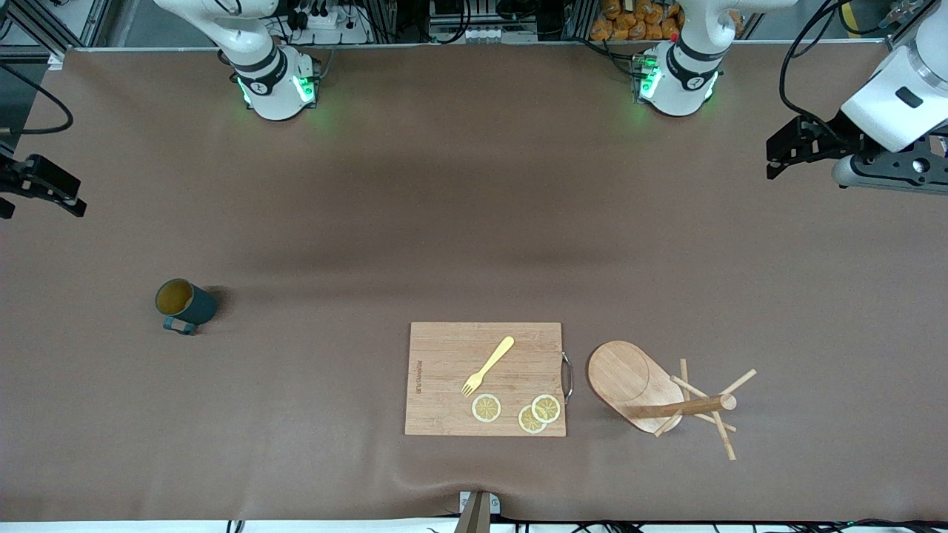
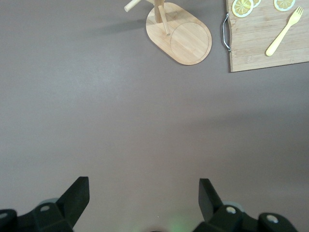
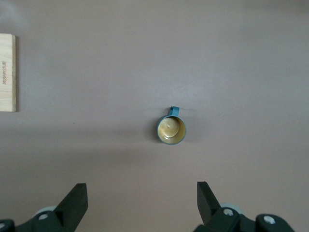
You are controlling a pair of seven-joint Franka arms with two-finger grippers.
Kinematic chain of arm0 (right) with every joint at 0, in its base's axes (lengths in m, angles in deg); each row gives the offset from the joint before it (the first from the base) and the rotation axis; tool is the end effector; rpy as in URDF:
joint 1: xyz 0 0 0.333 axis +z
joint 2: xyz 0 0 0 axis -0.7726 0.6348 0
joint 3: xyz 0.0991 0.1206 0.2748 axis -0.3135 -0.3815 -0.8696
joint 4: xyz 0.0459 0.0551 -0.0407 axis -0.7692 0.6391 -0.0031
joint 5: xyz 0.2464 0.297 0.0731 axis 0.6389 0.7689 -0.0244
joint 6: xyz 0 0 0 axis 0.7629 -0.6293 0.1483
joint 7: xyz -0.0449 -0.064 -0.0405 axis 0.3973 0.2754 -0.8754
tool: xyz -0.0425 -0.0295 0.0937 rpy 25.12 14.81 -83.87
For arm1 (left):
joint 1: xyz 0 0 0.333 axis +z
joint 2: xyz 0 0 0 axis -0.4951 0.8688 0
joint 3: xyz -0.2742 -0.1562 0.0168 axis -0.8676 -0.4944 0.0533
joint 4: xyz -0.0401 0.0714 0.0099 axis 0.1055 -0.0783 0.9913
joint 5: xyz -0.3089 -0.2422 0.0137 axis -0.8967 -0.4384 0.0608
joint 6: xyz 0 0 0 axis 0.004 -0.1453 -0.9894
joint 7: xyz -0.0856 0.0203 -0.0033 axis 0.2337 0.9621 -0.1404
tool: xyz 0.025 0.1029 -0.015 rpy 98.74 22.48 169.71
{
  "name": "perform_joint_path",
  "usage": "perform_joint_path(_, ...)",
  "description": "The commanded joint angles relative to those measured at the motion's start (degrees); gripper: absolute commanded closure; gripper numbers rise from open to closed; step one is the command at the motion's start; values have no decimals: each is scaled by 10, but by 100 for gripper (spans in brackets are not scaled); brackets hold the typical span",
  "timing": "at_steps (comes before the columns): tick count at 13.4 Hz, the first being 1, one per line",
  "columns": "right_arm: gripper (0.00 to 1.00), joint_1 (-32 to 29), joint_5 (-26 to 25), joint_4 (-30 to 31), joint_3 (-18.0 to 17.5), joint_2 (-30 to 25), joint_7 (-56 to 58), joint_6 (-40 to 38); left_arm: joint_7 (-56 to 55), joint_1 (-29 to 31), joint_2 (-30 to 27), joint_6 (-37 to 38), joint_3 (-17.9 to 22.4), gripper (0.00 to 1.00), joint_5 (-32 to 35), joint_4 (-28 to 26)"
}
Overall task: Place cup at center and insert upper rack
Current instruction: 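Reach the right gripper down toward the teal mug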
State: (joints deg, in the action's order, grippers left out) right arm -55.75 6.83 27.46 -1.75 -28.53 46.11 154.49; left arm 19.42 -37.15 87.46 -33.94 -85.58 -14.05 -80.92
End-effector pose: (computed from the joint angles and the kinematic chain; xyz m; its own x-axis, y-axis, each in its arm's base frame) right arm 0.5655 -0.0400 0.6260 0.9978 0.0387 0.0546 0.0370 -0.9988 0.0318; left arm 0.5390 -0.0939 0.6551 0.9880 -0.1534 -0.0160 -0.1534 -0.9881 -0.0043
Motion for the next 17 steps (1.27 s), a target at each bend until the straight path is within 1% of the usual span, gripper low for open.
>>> perform_joint_path(1, 0, -2, -12, -17, -6, 39, 5, -5, 0, -1, 5, 0, -2, 0, 13, 10)
perform_joint_path(3, 0, -5, -12, -16, -6, 42, 4, -5, 0, -2, 5, 0, -2, 0, 14, 10)
perform_joint_path(8, 0, -10, -13, -15, -6, 76, 7, -3, 0, -1, 5, 0, -2, 0, 14, 10)
perform_joint_path(10, 0, -17, -11, -10, -5, 80, 4, -6, 0, -1, 5, 0, -2, 0, 14, 10)
perform_joint_path(12, 0, -22, -11, 2, -5, 85, 3, -27, 0, -1, 5, 0, -2, 0, 15, 10)
perform_joint_path(13, 0, -26, -9, 8, -5, 99, 5, -33, 0, -1, 5, 0, -2, 0, 15, 10)
perform_joint_path(16, 0, -31, -2, 62, -5, 103, 4, -19, 0, -1, 5, 0, -2, 0, 15, 10)
perform_joint_path(17, 0, -31, 0, 83, -5, 101, 2, -3, 0, 0, 5, 0, -2, 0, 15, 10)
